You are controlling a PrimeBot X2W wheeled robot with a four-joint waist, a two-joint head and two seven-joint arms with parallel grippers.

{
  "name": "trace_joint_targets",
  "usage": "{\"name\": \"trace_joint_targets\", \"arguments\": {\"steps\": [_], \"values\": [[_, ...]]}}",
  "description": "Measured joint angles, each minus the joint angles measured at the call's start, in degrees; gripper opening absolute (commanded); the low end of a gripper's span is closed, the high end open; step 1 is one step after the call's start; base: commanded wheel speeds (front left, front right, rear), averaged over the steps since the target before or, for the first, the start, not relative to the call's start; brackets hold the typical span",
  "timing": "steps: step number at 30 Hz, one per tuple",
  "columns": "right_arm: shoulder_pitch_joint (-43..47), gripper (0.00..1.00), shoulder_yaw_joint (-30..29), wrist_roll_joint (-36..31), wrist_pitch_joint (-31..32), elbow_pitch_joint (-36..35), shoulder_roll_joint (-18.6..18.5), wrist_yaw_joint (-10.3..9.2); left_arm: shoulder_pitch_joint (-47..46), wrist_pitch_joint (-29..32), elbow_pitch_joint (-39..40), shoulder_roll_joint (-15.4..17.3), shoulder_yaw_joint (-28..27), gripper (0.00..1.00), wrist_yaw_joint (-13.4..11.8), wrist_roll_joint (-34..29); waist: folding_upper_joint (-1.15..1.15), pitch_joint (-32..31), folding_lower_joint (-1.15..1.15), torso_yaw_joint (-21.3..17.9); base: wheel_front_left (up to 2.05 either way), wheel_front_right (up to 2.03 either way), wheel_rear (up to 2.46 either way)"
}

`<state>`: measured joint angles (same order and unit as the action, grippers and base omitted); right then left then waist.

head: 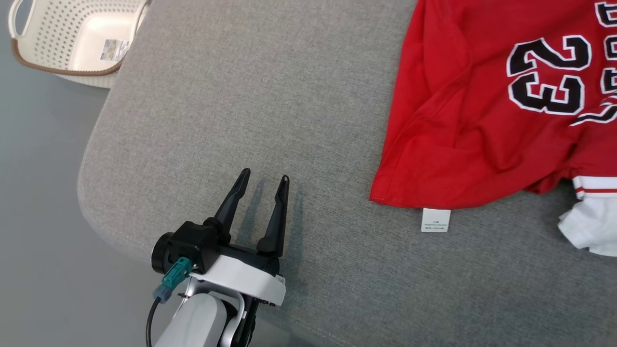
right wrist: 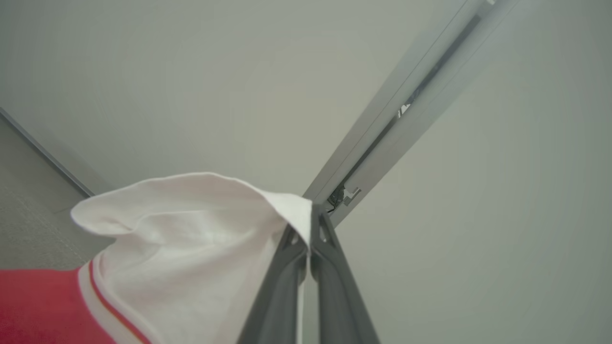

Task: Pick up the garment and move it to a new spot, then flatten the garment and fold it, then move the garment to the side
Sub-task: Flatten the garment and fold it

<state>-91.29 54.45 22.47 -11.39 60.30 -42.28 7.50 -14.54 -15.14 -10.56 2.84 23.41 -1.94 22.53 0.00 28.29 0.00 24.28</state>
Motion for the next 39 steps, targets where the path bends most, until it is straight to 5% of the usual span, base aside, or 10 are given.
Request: {"name": "trace_joint_targets", "arguments": {"steps": [7,8,9,19,28,33,39], "values": [[0.0,0.0,5.9,0.0,1.4,3.6,3.3,0.0,-0.2,0.0,0.5,0.0,1.4,1.0,-0.4,1.5,0.0,2.6,0.0,2.2,0.0,0.0,0.0],[0.4,0.3,6.8,0.4,1.7,4.0,3.4,0.0,-0.2,0.0,0.5,0.0,1.6,1.0,-0.5,1.6,0.0,2.8,0.0,2.3,0.0,0.0,0.0],[0.9,1.0,7.3,1.1,2.3,4.4,3.5,0.0,-0.4,0.0,0.5,0.0,1.7,1.0,-0.5,1.7,0.0,3.0,0.0,2.4,0.0,0.0,0.0],[1.7,1.0,10.2,7.2,3.1,6.3,3.8,0.0,-1.3,0.0,0.2,0.0,1.2,1.0,-0.8,1.5,0.0,2.3,0.0,1.1,0.0,0.0,0.0],[6.7,1.0,7.1,12.7,-3.3,4.0,8.5,0.0,-1.6,0.0,-0.3,0.0,-3.2,1.0,-0.2,-1.8,0.0,-2.7,0.0,-4.1,0.0,0.0,0.0],[13.1,1.0,-3.1,13.3,-3.5,-5.8,9.0,0.0,-1.5,0.0,-0.7,-0.1,-5.8,1.0,0.4,-3.5,0.0,-5.7,0.0,-8.4,0.0,0.0,0.0],[30.9,1.0,-18.9,8.8,-3.5,-17.1,9.9,0.0,0.1,0.0,-1.3,-0.1,-8.3,1.0,1.3,-4.9,0.0,-9.3,0.0,-13.6,0.0,0.0,0.0]]}}
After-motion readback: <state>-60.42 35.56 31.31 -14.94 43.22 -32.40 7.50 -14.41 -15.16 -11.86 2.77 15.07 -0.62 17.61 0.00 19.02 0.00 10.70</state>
